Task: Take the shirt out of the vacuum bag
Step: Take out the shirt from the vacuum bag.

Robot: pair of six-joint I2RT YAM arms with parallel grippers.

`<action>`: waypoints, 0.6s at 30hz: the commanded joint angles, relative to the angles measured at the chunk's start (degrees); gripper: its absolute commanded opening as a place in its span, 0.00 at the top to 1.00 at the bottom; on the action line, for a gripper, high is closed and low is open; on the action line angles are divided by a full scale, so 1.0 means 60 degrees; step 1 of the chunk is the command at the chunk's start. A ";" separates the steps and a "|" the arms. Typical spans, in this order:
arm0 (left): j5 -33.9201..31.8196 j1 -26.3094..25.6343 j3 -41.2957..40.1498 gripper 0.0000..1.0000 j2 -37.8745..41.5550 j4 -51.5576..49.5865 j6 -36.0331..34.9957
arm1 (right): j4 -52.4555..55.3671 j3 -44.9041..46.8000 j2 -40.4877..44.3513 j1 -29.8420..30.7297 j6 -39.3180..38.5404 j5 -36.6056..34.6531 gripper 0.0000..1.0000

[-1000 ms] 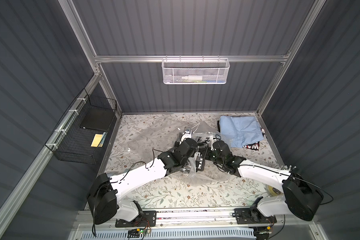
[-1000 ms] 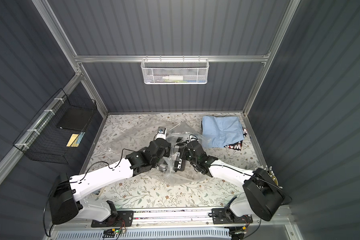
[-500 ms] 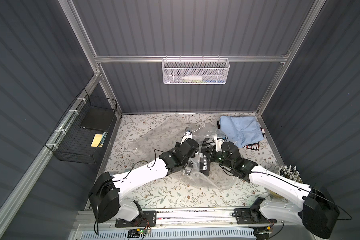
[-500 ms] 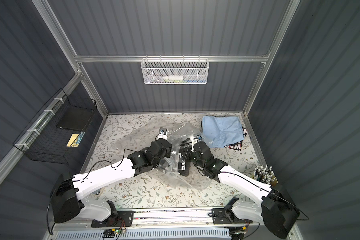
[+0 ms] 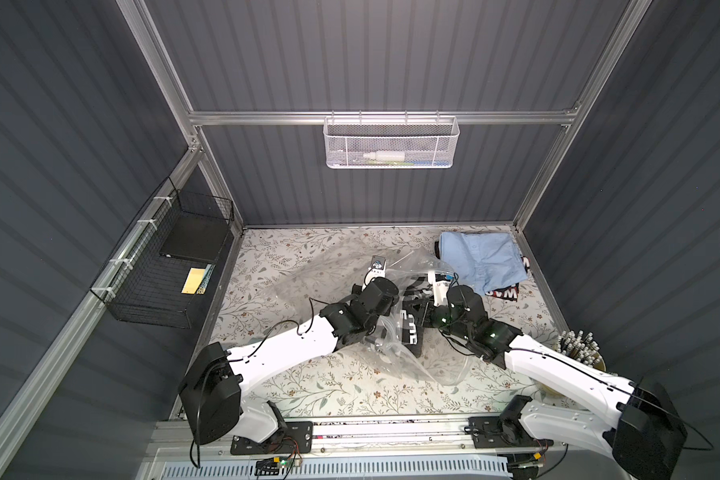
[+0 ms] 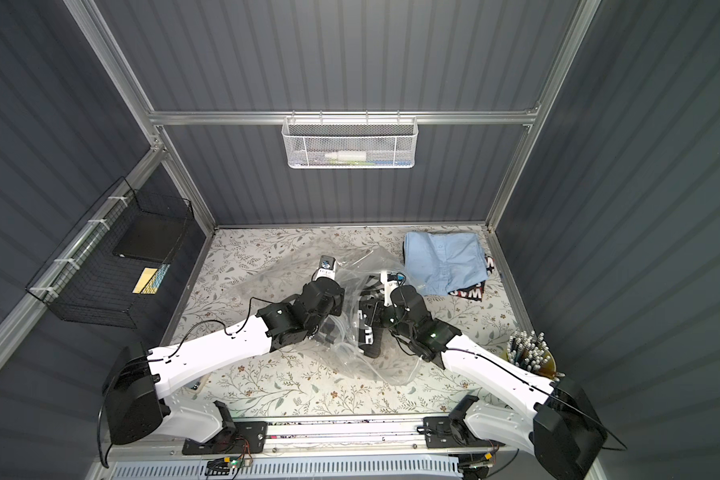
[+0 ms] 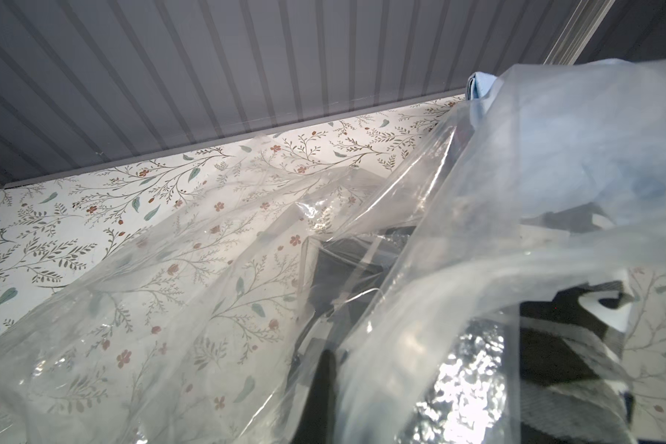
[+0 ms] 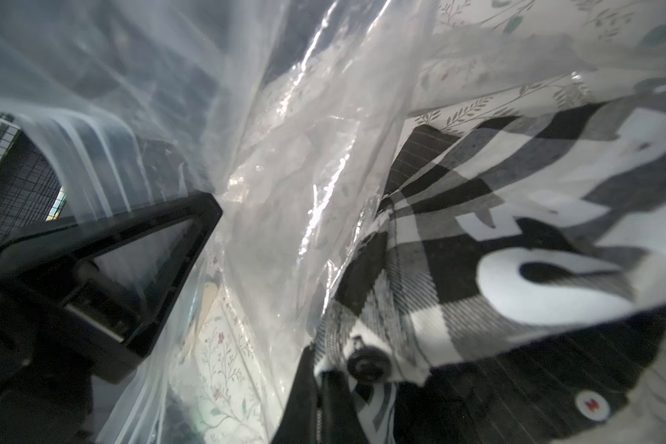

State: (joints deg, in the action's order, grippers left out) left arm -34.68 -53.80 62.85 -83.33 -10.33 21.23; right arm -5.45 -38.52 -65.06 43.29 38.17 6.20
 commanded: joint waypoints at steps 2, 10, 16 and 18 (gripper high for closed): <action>0.0065 0.0074 0.0087 1.00 -0.0129 -0.0079 0.0138 | -0.0905 0.0365 -0.0341 0.0227 -0.0174 0.0384 1.00; 0.0066 0.0071 0.0354 1.00 -0.0378 -0.0141 0.0091 | -0.0952 0.0500 -0.0533 0.0772 -0.0357 0.0710 1.00; 0.0043 0.0072 0.0525 1.00 -0.0627 -0.0084 -0.0008 | -0.0487 0.0781 0.0045 0.1003 -0.0504 0.1285 1.00; 0.0051 0.0067 0.0526 1.00 -0.0670 -0.0044 -0.0023 | -0.0256 0.0893 0.0308 0.1014 -0.0532 0.1327 1.00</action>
State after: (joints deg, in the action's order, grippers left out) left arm -34.50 -53.78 64.07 -86.65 -10.66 21.21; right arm -8.05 -34.22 -65.63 48.62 36.27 10.57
